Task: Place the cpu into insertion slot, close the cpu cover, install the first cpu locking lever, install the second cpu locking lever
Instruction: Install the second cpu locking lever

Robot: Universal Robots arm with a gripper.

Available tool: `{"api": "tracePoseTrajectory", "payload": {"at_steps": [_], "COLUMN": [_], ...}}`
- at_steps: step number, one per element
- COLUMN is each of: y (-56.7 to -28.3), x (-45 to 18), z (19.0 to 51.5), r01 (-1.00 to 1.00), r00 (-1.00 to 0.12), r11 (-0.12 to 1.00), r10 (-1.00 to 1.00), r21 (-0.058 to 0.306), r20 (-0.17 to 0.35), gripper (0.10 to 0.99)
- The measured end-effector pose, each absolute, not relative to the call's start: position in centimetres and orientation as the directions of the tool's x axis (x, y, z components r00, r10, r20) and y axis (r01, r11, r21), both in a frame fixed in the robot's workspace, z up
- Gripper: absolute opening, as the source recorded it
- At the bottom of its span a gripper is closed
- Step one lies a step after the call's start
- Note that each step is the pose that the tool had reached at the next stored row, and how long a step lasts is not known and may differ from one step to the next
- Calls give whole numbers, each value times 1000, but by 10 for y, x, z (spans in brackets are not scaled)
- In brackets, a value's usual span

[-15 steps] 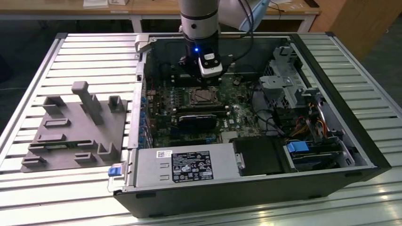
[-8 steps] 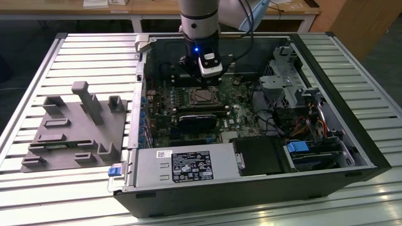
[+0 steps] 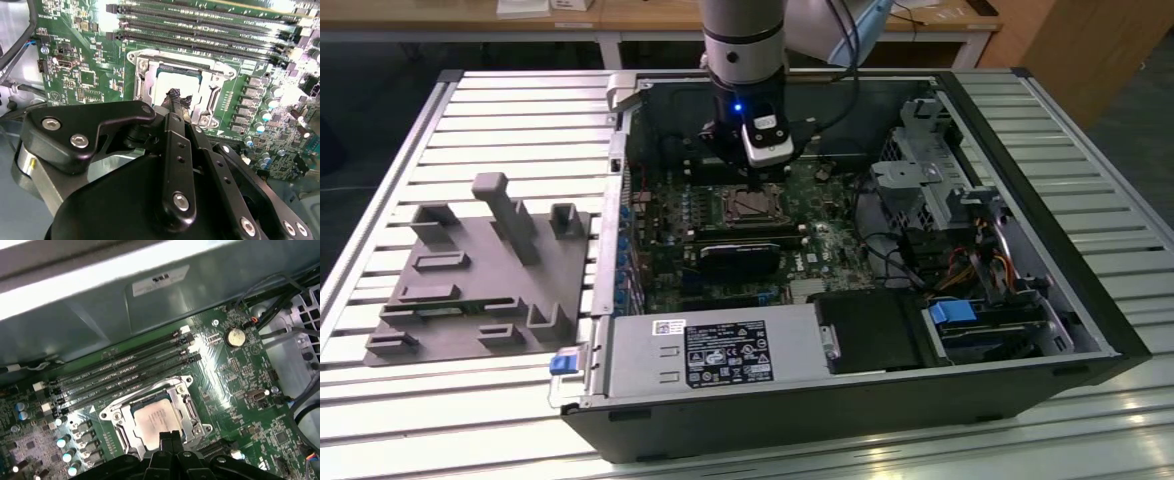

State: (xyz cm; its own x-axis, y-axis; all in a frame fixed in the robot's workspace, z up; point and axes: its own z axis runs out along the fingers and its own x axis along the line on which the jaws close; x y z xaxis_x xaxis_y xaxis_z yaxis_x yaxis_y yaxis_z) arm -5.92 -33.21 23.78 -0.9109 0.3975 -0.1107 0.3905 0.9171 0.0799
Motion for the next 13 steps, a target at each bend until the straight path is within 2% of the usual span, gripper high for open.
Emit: {"api": "tracePoseTrajectory", "payload": {"at_steps": [13], "y": [-355], "x": [-59], "z": [238], "r01": [390], "r00": [-911], "r11": [917], "r10": [397], "r21": [80], "r20": [-111], "gripper": [102]}}
